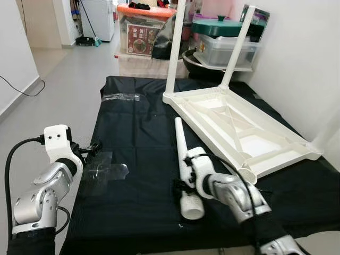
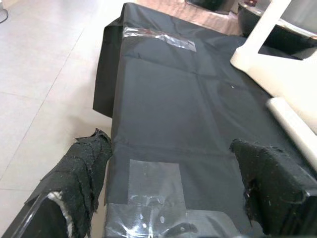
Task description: Building children table
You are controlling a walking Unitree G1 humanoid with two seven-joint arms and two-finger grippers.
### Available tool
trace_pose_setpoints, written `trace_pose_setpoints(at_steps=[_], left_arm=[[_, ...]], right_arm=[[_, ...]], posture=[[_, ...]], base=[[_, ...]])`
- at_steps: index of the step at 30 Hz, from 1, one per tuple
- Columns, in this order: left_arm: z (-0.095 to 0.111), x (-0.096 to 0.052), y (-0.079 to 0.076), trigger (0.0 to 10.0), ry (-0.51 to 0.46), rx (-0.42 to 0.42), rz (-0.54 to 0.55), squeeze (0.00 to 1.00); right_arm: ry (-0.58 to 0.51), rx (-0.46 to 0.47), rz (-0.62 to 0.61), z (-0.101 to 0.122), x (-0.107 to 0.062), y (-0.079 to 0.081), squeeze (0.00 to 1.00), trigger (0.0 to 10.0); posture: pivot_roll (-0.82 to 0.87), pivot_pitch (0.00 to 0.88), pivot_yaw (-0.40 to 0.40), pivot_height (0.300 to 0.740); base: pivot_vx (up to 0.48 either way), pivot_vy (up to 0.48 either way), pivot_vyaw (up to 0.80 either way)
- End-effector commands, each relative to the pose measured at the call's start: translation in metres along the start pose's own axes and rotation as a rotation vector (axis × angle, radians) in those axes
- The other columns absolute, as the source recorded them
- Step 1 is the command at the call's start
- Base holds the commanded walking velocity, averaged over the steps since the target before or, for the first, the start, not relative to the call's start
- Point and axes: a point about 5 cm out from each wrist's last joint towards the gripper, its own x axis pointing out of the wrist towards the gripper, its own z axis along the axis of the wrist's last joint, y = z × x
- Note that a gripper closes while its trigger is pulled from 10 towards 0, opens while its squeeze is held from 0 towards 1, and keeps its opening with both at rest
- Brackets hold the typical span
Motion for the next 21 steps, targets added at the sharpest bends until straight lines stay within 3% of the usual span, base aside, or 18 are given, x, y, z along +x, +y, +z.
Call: trace_pose_setpoints(at_steps=[1, 5, 9, 15, 21], left_arm=[[-0.005, 0.0, 0.002, 10.0, 0.022, 0.015, 0.007, 0.0], [-0.004, 0.002, 0.001, 10.0, 0.025, 0.019, 0.008, 0.0], [-0.005, 0.003, 0.001, 10.0, 0.027, 0.021, 0.009, 0.0], [-0.005, 0.005, 0.0, 10.0, 0.026, 0.02, 0.011, 0.0], [-0.004, 0.004, -0.003, 10.0, 0.019, 0.011, -0.004, 0.0]], right_arm=[[0.146, 0.027, -0.014, -0.038, 0.005, -0.006, 0.0, 0.0], [0.155, 0.043, 0.015, -0.045, -0.001, -0.017, 0.0, 0.0], [0.12, 0.04, 0.089, -0.041, -0.006, -0.014, 0.0, 0.0], [-0.009, -0.024, 0.235, -0.015, -0.016, -0.004, 0.0, 0.0], [-0.139, -0.008, 0.254, 0.01, -0.021, -0.005, 0.0, 0.0]], posture=[[0.03, 0.0, -0.123, 0.74], [0.02, 0.0, -0.117, 0.74], [0.02, 0.0, -0.114, 0.74], [0.02, 0.0, -0.113, 0.74], [0.02, 0.0, -0.114, 0.74]], base=[[0.0, 0.0, 0.0], [0.0, 0.0, 0.0], [0.0, 0.0, 0.0], [0.0, 0.0, 0.0], [0.0, 0.0, 0.0]])
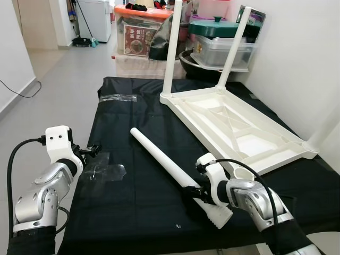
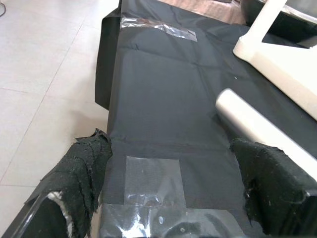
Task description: Building children table
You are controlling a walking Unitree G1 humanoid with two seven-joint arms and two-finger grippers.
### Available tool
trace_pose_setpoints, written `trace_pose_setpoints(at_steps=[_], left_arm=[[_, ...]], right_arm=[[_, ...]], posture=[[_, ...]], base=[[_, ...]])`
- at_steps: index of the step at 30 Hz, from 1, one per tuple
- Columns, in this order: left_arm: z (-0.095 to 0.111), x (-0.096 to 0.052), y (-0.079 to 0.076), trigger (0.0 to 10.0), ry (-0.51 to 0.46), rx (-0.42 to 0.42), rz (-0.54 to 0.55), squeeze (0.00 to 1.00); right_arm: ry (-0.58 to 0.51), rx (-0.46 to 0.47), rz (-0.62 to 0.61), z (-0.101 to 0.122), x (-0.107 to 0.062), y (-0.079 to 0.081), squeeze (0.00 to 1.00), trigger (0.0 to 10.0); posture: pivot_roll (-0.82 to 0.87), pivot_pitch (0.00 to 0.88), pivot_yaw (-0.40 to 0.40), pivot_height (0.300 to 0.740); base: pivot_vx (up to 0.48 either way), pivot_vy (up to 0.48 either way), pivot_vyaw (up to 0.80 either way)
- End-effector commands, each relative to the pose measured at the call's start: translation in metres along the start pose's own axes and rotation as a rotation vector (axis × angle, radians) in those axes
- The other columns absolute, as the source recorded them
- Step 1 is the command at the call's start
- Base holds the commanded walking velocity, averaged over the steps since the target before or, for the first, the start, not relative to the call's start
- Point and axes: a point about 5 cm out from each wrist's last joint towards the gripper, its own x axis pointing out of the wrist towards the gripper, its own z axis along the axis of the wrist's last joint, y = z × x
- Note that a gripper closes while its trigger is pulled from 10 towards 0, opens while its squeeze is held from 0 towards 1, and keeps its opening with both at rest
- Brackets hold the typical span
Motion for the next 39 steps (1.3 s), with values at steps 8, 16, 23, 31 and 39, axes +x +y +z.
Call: trace_pose_setpoints(at_steps=[8, 16, 23, 31, 39], left_arm=[[0.004, -0.012, -0.034, 10.0, -0.053, -0.012, -0.298, 0.0], [-0.002, -0.041, -0.077, 10.0, -0.044, -0.032, -0.743, 0.0], [-0.003, -0.05, -0.091, 10.0, -0.03, -0.062, -0.916, 0.0], [-0.006, -0.045, -0.097, 10.0, -0.003, -0.053, -1.007, 0.0], [-0.006, -0.037, -0.098, 10.0, -0.014, -0.061, -0.996, 0.0]], right_arm=[[-0.541, 0.109, -0.003, 0.096, -0.028, -0.007, 0.0, 0.0], [-0.747, 0.303, -0.045, 0.123, -0.023, 0.004, 0.0, 0.0], [-0.774, 0.32, 0.021, 0.132, -0.012, 0.028, 0.0, 0.0], [-0.812, 0.261, 0.174, 0.141, -0.008, 0.069, 0.0, 0.0], [-0.835, 0.18, 0.259, 0.142, -0.012, 0.092, 0.0, 0.0]], posture=[[0.03, 0.0, -0.105, 0.74], [0.03, 0.0, -0.094, 0.74], [0.03, 0.0, -0.089, 0.74], [0.03, 0.0, -0.084, 0.74], [0.02, 0.0, -0.078, 0.74]], base=[[0.0, 0.0, 0.0], [0.0, 0.0, 0.0], [0.0, 0.0, 0.0], [0.0, 0.0, 0.0], [0.0, 0.0, 0.0]])
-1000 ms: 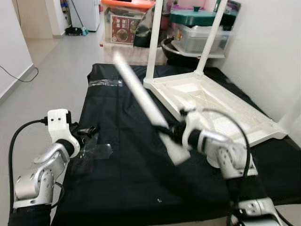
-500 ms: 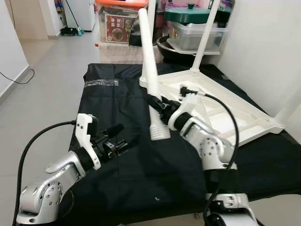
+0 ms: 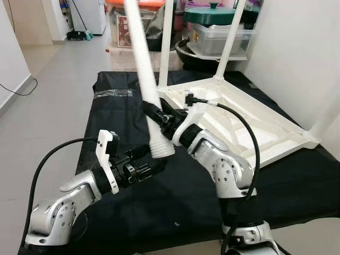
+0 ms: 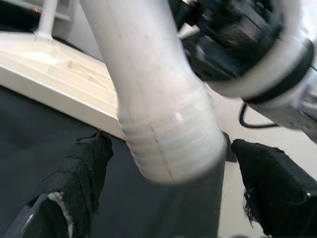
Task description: Building children table
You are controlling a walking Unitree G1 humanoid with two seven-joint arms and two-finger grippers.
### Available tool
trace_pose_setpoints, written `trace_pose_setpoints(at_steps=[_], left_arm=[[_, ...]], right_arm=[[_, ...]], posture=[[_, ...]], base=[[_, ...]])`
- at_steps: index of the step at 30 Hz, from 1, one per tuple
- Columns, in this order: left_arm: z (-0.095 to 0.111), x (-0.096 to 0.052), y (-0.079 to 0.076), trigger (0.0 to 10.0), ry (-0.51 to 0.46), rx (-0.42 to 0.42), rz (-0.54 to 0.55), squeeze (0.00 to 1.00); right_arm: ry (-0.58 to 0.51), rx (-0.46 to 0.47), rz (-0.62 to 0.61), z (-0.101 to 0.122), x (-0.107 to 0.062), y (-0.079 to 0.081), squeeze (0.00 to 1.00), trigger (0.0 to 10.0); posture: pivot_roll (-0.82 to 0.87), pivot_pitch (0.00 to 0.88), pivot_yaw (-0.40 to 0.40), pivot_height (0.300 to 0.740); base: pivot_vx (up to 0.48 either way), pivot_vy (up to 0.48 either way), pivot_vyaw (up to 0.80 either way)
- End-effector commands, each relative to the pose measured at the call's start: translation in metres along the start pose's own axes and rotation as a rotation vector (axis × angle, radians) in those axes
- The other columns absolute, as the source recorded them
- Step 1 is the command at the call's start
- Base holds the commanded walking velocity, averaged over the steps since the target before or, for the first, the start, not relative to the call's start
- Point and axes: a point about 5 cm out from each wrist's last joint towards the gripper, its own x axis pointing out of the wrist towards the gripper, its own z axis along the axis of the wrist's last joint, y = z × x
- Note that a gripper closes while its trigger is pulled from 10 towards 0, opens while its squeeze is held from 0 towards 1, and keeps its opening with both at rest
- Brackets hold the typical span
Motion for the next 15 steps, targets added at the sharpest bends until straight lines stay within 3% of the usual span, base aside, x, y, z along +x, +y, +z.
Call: trace_pose_setpoints(at_steps=[1, 15], left_arm=[[-0.002, 0.002, 0.002, 10.0, -0.004, -0.001, 0.006, 0.0], [0.003, 0.017, 0.003, 10.0, -0.035, 0.008, -0.033, 0.0]], right_arm=[[-0.023, 0.013, 0.045, -0.003, 0.0, 0.01, 0.0, 0.0], [0.008, -0.002, 0.097, -0.014, -0.004, 0.024, 0.0, 0.0]], posture=[[0.02, 0.0, -0.078, 0.74], [0.02, 0.0, -0.072, 0.74]], base=[[0.0, 0.0, 0.0], [0.0, 0.0, 0.0]])
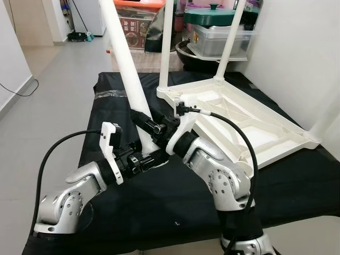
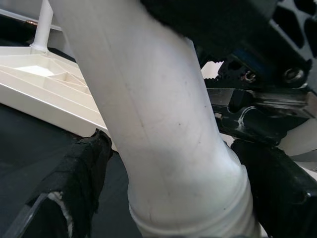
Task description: Building children table
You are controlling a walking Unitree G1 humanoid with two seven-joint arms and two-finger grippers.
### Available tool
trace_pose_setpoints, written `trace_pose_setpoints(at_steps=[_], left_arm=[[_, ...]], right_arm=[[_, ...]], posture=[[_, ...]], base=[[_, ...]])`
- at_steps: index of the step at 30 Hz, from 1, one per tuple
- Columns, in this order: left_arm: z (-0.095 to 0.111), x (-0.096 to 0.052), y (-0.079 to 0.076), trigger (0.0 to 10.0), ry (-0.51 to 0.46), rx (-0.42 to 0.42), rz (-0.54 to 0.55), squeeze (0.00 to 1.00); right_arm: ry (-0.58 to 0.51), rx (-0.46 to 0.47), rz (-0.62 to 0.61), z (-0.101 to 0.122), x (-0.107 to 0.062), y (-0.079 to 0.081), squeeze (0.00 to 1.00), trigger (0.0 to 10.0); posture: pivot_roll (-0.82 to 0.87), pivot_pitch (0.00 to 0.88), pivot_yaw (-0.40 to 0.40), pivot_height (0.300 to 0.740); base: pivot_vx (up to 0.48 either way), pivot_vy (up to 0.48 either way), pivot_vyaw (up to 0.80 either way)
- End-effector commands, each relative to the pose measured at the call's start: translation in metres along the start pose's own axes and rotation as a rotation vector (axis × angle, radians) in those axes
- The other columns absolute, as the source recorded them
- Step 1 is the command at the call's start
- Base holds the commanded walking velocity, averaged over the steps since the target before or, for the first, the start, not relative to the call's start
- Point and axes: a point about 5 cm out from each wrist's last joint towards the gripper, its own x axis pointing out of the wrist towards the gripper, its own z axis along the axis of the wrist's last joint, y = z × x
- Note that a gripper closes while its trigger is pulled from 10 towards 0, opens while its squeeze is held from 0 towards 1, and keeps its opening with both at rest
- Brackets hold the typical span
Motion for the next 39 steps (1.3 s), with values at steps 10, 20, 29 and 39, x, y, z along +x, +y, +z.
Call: trace_pose_setpoints(at_steps=[10, 20, 29, 39], left_arm=[[-0.004, 0.006, 0.001, 0.0, -0.02, -0.006, -0.004, 0.0], [-0.008, -0.005, 0.002, 0.0, 0.135, 0.193, 0.022, 0.0], [-0.017, -0.023, 0.0, 0.0, 0.388, 0.501, -0.031, 0.0], [-0.018, -0.024, -0.002, 0.0, 0.413, 0.55, -0.073, 0.0]], right_arm=[[-0.032, 0.023, 0.013, 0.001, 0.001, 0.007, 0.0, 0.0], [0.033, 0.016, -0.038, 0.003, 0.0, -0.004, 0.0, 10.0], [0.14, 0.024, 0.02, 0.0, -0.006, -0.007, 1.0, 10.0], [0.113, 0.133, -0.005, 0.005, 0.001, -0.007, 0.0, 10.0]], posture=[[0.01, 0.0, -0.069, 0.74], [0.02, 0.0, -0.072, 0.74], [0.04, 0.0, -0.083, 0.74], [0.04, 0.0, -0.074, 0.74]], base=[[0.0, 0.0, 0.0], [0.0, 0.0, 0.0], [0.0, 0.0, 0.0], [0.0, 0.0, 0.0]])
